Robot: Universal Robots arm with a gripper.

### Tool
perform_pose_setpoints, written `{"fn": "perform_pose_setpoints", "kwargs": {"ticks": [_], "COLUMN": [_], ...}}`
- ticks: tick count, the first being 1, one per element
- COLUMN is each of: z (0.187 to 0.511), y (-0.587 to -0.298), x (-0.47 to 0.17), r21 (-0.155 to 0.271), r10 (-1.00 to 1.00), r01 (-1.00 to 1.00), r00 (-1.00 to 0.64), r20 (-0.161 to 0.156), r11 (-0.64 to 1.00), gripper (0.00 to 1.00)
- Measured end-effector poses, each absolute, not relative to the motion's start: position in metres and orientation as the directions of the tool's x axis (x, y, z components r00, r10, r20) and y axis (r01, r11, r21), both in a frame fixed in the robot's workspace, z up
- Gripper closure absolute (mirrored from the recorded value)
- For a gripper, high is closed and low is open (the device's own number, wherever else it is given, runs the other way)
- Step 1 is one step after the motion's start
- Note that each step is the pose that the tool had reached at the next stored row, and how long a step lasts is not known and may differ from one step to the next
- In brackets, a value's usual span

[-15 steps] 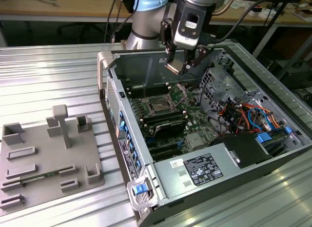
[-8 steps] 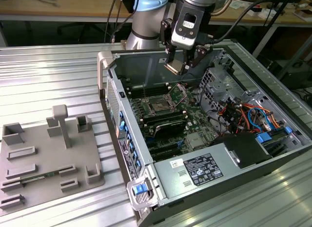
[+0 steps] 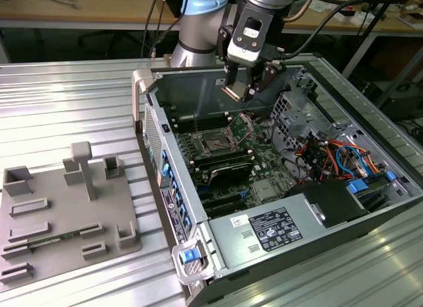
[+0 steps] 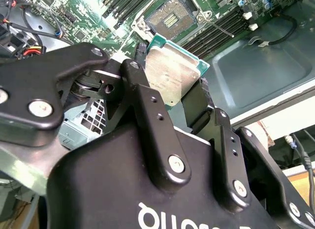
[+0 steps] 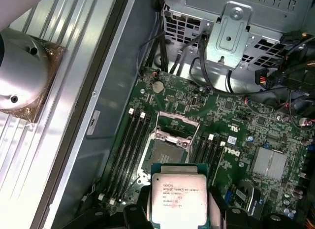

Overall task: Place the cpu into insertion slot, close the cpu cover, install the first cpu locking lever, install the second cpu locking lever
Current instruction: 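Place the cpu into insertion slot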

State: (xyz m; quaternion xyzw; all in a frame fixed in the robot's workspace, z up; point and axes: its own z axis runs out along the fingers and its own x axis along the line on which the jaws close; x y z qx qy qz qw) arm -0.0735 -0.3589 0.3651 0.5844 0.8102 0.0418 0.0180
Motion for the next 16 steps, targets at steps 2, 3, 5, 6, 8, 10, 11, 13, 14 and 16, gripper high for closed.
{"fn": "perform_pose_setpoints", "kwargs": {"ticks": [2, 3, 5, 6, 8, 10, 11, 13, 14, 16], "z": [0.3648, 0.3647, 0.3644, 0.3643, 0.3639, 0.3634, 0.3633, 0.3630, 0.3630, 0.3629], "y": [-0.3589, -0.3589, -0.3589, -0.3589, -0.3589, -0.3589, -0.3589, -0.3589, -0.3589, -0.3589], "x": [-0.0736, -0.0736, -0.0736, -0.0736, -0.0737, -0.0738, -0.0739, -0.0743, -0.0745, -0.0746], "r21": [0.089, 0.089, 0.089, 0.088, 0.088, 0.088, 0.088, 0.088, 0.088, 0.088], "r10": [0.954, 0.957, 0.964, 0.969, 0.976, 0.983, 0.985, 0.989, 0.990, 0.990], "r01": [0.951, 0.953, 0.960, 0.966, 0.973, 0.980, 0.981, 0.985, 0.986, 0.987], "r00": [-0.299, -0.291, -0.267, -0.247, -0.216, -0.182, -0.174, -0.149, -0.143, -0.137], "r20": [0.020, 0.020, 0.020, 0.020, 0.020, 0.020, 0.020, 0.020, 0.020, 0.020], "r11": [0.296, 0.288, 0.264, 0.244, 0.213, 0.180, 0.171, 0.147, 0.141, 0.134], "gripper": [0.45, 0.45, 0.45, 0.45, 0.45, 0.45, 0.45, 0.45, 0.45, 0.45]}}
